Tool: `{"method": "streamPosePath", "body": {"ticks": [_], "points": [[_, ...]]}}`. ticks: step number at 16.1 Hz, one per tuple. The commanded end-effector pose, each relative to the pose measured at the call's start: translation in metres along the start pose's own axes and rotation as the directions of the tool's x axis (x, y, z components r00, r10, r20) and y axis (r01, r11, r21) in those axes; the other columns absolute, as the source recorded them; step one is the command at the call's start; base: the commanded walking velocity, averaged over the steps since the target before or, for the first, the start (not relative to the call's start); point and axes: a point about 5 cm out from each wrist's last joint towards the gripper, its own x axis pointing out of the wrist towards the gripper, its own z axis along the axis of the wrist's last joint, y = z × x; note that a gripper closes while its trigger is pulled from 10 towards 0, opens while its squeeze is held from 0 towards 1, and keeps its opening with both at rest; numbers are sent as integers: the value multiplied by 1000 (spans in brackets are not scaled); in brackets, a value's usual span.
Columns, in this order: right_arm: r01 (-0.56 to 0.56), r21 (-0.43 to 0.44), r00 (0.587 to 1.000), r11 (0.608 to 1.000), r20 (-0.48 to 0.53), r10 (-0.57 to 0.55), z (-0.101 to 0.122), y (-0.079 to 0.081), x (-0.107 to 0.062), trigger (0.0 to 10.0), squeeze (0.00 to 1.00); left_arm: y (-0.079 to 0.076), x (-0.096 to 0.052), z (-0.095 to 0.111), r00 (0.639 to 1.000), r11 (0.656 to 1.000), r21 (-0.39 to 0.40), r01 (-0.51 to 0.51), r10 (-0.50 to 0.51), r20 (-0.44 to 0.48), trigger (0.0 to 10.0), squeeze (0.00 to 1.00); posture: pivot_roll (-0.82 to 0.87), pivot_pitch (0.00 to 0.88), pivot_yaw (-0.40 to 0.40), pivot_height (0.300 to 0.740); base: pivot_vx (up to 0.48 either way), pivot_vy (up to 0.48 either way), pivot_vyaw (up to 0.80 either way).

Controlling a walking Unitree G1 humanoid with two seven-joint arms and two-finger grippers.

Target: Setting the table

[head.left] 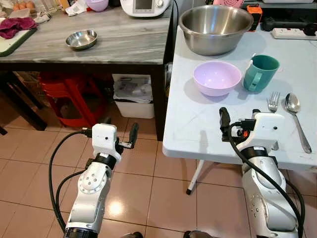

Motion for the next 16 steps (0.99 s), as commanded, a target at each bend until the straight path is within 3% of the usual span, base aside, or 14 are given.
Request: {"method": "streamPosePath", "body": {"ticks": [1,5,16], "points": [[-11,3,1000,1000,-1,11,-1,1,0,10000,0,2,-1,0,1000,1000,-2,-10,10,0,10000,0,-184,147,92,740,0,0,0],[-12,-5,1000,1000,-1,12,-1,1,-1,10000,0,1,-1,-1,1000,1000,5,-7,7,-5,10000,0,-187,149,94,740,0,0,0],[-7,-11,1000,1000,-6,7,-2,1,-2,10000,0,0,-1,-3,1000,1000,1,-4,4,-16,10000,0,-191,152,96,740,0,-287,0]]}}
